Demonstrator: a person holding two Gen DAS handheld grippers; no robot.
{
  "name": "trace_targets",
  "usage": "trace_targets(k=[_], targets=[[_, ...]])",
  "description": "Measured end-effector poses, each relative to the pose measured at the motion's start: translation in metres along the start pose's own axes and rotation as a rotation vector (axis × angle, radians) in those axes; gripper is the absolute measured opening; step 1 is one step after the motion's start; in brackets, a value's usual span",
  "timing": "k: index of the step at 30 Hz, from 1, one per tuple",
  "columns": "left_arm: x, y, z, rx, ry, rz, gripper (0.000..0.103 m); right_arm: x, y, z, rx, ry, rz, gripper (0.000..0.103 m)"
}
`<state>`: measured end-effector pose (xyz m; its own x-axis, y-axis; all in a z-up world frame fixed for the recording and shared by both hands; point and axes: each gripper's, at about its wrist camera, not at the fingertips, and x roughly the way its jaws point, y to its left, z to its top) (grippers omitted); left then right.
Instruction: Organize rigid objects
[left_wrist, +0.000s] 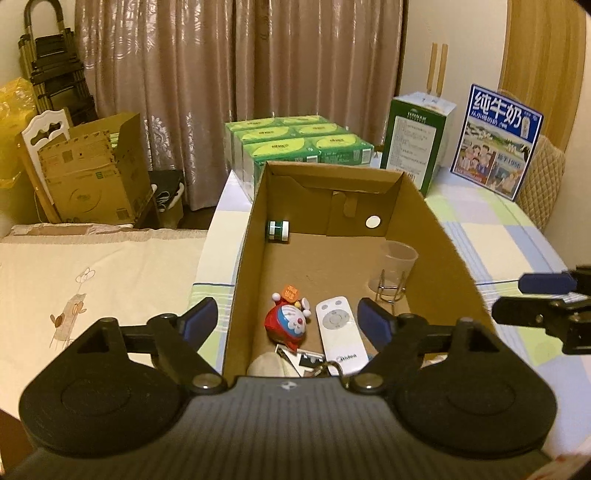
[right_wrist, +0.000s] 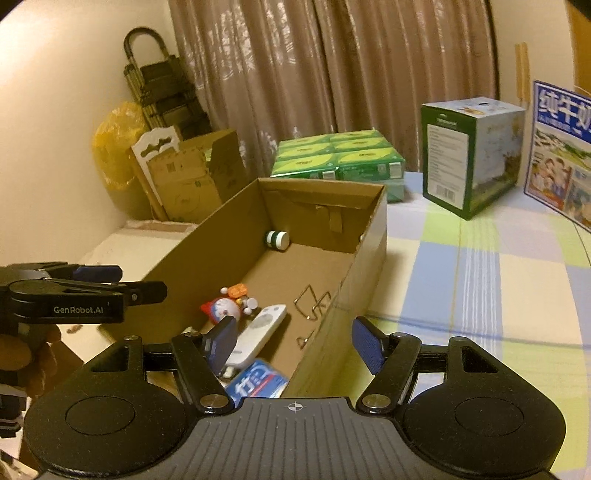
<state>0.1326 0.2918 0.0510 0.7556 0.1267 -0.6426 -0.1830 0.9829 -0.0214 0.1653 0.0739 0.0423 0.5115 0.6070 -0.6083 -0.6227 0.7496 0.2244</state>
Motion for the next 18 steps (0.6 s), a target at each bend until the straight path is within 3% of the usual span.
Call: trace_targets(k=[8, 18], targets=[[-0.047, -0.013, -0.017, 0.048, 0.000, 0.005, 0.087, -0.047, 0.015, -0.021, 0.079, -0.010, -0.031, 0.083], [-0.091, -0.023, -0.049, 0.015, 0.017, -0.018, 0.086, -0.084, 0.027, -0.056, 0.120, 0.025, -0.082, 0.084]])
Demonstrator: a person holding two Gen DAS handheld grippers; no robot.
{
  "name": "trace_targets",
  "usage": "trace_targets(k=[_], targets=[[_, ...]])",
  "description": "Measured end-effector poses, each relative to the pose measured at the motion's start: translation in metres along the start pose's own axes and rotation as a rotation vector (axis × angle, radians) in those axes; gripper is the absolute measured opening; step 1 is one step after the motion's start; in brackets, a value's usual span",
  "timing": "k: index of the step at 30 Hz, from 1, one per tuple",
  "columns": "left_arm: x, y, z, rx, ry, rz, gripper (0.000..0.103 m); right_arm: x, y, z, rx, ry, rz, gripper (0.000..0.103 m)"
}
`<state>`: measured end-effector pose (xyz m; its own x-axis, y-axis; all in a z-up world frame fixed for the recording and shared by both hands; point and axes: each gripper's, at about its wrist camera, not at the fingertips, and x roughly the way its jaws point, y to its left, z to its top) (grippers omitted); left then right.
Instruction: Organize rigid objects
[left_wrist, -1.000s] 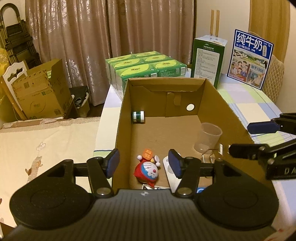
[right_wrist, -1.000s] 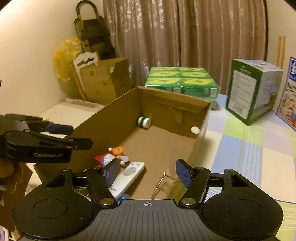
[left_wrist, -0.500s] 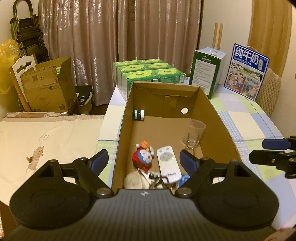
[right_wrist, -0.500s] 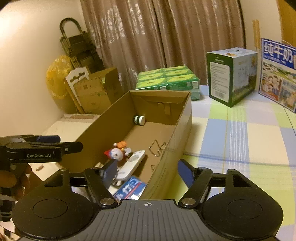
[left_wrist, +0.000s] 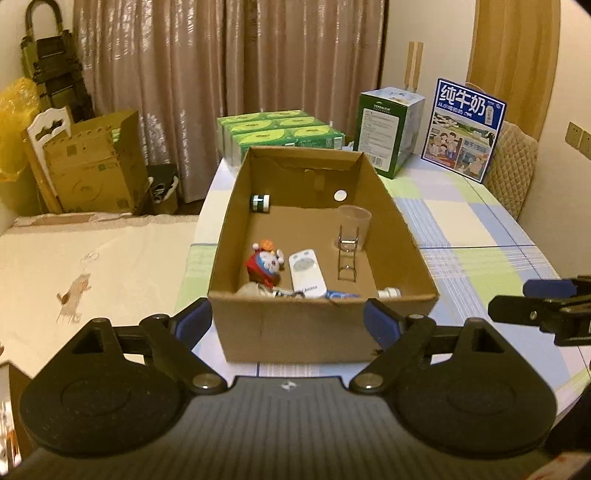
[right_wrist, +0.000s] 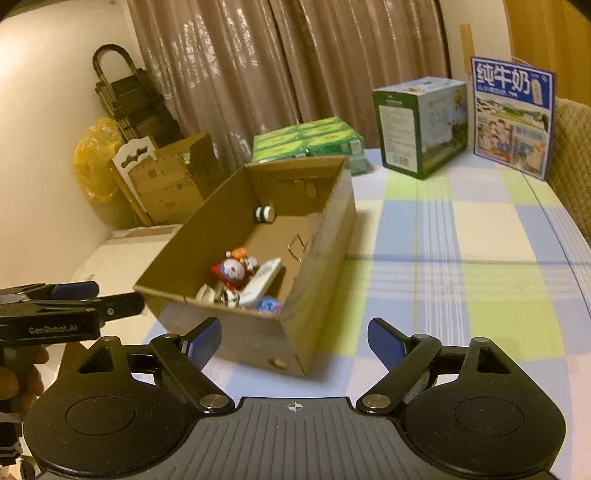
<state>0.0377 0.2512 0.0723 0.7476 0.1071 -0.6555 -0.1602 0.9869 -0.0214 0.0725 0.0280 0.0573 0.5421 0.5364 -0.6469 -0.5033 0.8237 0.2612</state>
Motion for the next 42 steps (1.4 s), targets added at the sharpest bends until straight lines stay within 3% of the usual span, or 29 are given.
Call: trace_targets(k=[21, 29, 42], targets=[[-0.048, -0.035, -0.031, -0.007, 0.019, -0.025, 0.087, -0.043, 0.008, -0.032, -0.024, -0.006, -0.070, 0.084], [-0.055, -0.039, -0.044, -0.047, 0.046, -0.023, 0.087, -0.054, 0.011, -0.038, -0.047, -0.026, -0.083, 0.084], [-0.062, -0.050, -0.047, -0.010, 0.049, -0.003, 0.087, -0.063, 0.009, -0.049, -0.045, -0.030, -0.099, 0.084]])
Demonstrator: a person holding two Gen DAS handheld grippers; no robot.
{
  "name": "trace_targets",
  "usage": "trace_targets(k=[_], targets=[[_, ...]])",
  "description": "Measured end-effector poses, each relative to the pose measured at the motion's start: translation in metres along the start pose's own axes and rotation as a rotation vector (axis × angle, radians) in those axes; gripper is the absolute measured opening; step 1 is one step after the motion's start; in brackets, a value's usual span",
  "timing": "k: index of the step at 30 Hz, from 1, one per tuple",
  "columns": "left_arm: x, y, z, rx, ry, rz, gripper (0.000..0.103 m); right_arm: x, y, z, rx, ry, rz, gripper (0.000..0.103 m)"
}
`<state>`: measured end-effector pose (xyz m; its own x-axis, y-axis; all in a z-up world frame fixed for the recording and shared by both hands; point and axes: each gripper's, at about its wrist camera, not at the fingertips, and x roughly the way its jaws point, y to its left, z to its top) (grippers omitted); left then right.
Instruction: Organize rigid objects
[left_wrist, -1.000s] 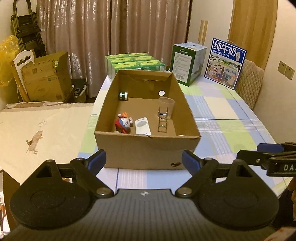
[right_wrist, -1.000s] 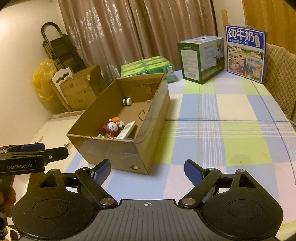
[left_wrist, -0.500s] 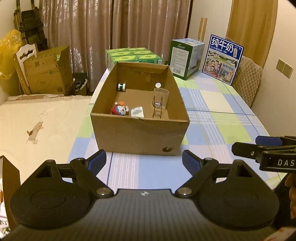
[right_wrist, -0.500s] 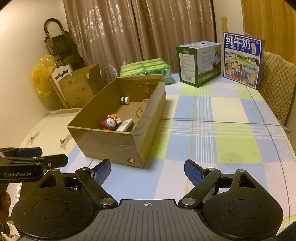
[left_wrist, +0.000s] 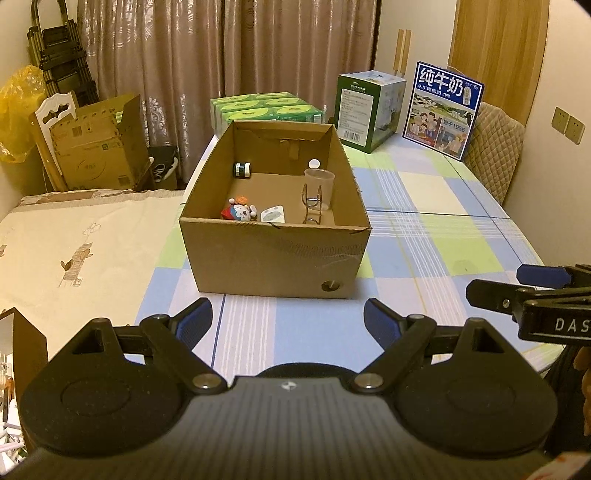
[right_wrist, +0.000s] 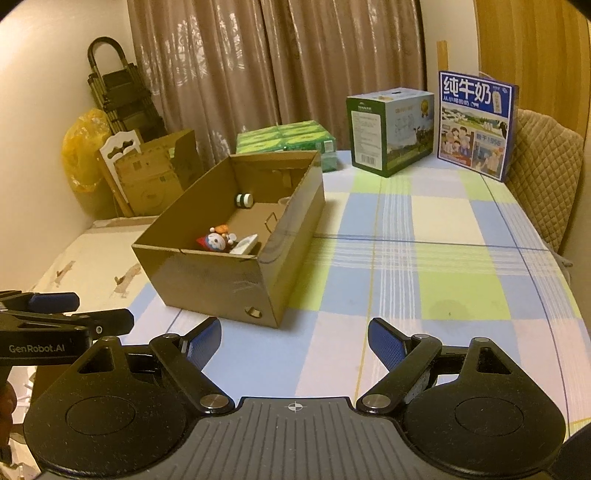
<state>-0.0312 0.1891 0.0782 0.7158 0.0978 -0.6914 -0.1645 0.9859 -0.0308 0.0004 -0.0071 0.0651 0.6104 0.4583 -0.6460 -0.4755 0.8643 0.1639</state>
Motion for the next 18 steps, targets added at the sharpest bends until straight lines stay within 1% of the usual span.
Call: trace_targets(k=[9, 18], targets=[[-0.0005, -0.0032, -0.0009, -0.005, 0.002, -0.012, 0.087, -0.0021, -0.0028, -0.0002, 0.009, -0.004, 0.000, 0.084], [0.0010, -0.0065, -0.0037, 0.010, 0.001, -0.005, 0.087, -0.0018, -0.0040, -0.0027, 0.013, 0.001, -0.002, 0.084]])
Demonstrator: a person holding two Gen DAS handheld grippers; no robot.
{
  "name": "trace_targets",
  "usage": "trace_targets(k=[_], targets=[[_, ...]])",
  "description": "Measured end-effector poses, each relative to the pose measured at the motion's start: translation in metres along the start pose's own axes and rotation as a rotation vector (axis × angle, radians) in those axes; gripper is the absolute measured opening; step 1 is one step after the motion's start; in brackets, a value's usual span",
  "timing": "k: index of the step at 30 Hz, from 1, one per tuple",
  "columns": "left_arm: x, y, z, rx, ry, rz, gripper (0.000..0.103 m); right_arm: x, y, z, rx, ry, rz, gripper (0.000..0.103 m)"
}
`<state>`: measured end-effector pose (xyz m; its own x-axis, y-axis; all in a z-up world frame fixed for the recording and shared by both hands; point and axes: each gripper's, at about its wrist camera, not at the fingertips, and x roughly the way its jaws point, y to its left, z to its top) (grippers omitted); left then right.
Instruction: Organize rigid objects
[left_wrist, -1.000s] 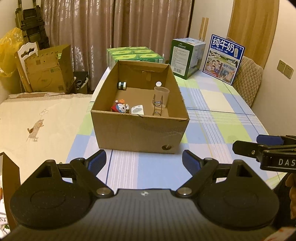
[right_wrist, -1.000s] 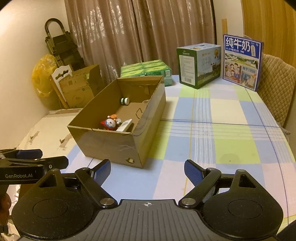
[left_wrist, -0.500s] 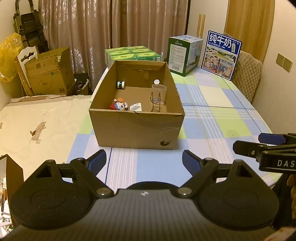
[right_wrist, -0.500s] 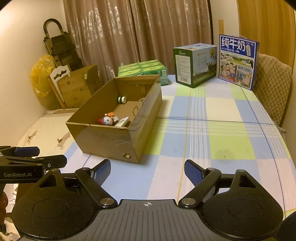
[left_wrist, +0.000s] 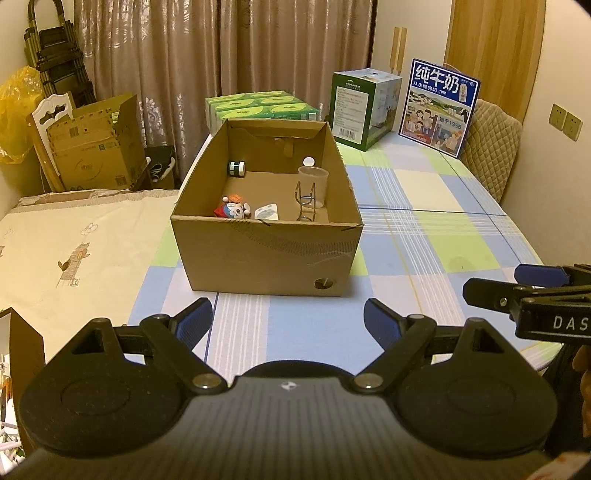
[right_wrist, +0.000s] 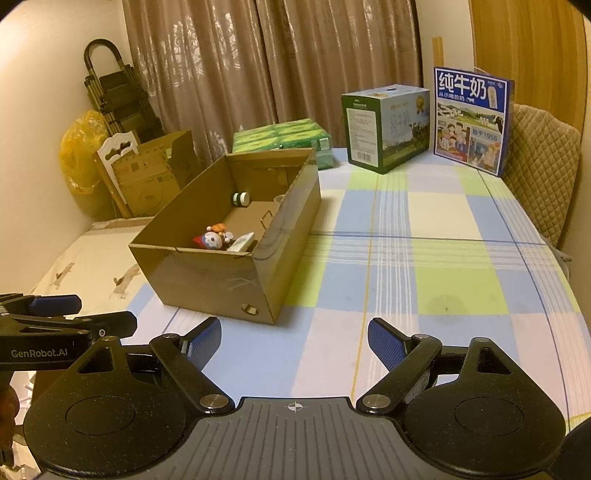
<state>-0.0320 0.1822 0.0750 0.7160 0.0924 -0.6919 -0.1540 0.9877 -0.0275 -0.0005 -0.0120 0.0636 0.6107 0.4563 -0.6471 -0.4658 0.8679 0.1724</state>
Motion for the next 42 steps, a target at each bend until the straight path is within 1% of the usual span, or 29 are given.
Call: trace_targets(k=[42], targets=[[0.0024, -0.0037, -0.0046, 0.001, 0.002, -0.016, 0.087, -0.0008, -0.0015, -0.0002, 0.003, -0.001, -0.003, 0.084]])
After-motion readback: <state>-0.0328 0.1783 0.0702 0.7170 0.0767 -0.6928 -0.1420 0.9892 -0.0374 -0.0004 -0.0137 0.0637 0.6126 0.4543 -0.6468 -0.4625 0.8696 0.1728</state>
